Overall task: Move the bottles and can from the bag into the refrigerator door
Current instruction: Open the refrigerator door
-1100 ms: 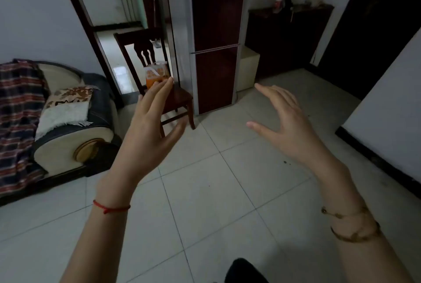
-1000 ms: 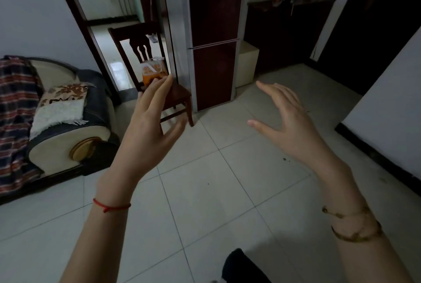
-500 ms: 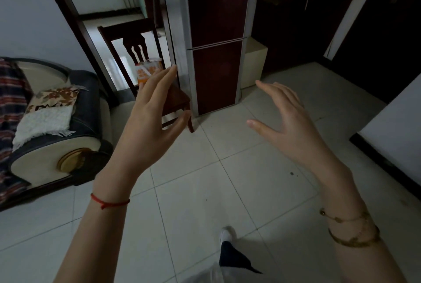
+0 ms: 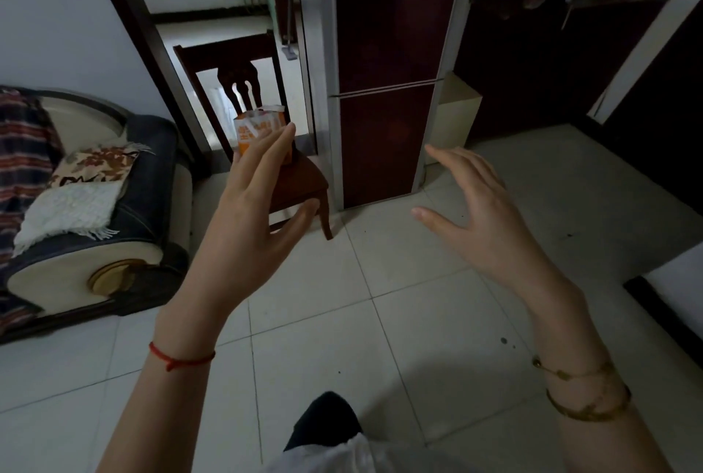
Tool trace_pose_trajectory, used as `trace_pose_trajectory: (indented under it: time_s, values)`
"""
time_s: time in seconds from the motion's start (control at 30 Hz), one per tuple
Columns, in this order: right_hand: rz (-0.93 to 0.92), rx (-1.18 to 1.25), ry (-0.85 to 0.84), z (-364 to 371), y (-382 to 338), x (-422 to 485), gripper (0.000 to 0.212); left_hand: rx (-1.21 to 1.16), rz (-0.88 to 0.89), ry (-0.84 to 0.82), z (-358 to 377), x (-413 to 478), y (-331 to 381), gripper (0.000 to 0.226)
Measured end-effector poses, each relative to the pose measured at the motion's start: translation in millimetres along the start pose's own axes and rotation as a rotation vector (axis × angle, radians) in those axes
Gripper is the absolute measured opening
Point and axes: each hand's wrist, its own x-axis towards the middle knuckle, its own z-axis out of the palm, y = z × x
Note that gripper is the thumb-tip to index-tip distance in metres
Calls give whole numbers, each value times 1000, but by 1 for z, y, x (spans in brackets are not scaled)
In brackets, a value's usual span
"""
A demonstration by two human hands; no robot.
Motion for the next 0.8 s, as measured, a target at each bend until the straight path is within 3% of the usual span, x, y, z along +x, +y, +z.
trace_pose_trajectory:
  time_s: [0.37, 0.8]
  values:
    - [-9, 33, -73, 39, 42, 106, 67, 1, -36, -8, 37, 81, -62, 76]
    - [-44, 37, -117, 92, 68, 307, 68, -34, -95, 12, 56, 234, -173, 75]
